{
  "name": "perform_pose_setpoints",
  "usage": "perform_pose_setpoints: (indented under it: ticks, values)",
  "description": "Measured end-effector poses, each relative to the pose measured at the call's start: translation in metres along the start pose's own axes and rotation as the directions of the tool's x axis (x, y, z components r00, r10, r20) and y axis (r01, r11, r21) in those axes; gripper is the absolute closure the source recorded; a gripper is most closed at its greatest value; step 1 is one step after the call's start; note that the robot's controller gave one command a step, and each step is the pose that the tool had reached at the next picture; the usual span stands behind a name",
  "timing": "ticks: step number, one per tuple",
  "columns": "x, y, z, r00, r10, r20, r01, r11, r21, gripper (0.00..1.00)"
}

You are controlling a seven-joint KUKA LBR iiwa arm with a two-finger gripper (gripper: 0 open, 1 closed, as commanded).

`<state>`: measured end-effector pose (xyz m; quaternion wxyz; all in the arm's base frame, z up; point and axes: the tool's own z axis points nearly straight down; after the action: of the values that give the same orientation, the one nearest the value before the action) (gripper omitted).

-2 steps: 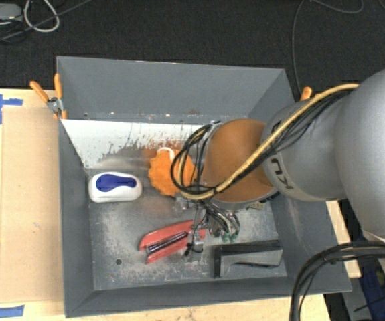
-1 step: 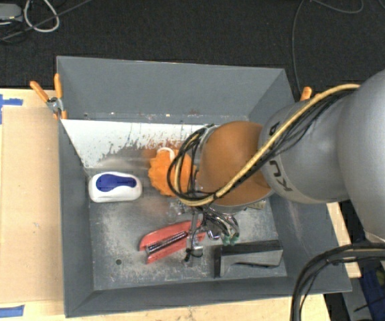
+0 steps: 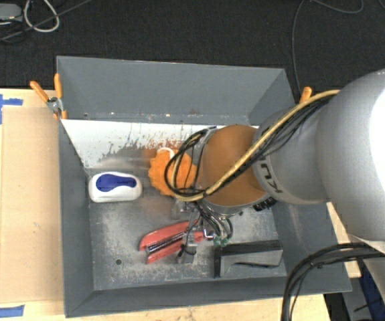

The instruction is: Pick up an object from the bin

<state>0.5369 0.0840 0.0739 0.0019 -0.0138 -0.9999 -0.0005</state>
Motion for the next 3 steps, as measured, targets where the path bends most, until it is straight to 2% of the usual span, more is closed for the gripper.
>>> perform_pose_setpoints:
  ticks: [1,3]
  values:
    - [0.0051,-0.0002,0.0044,0.980,-0.199,-0.006,0.199,0.980,-0.001,1.00]
    - [0.0061,-0.0004,-0.0012,0.980,-0.198,-0.009,0.198,0.980,-0.001,1.00]
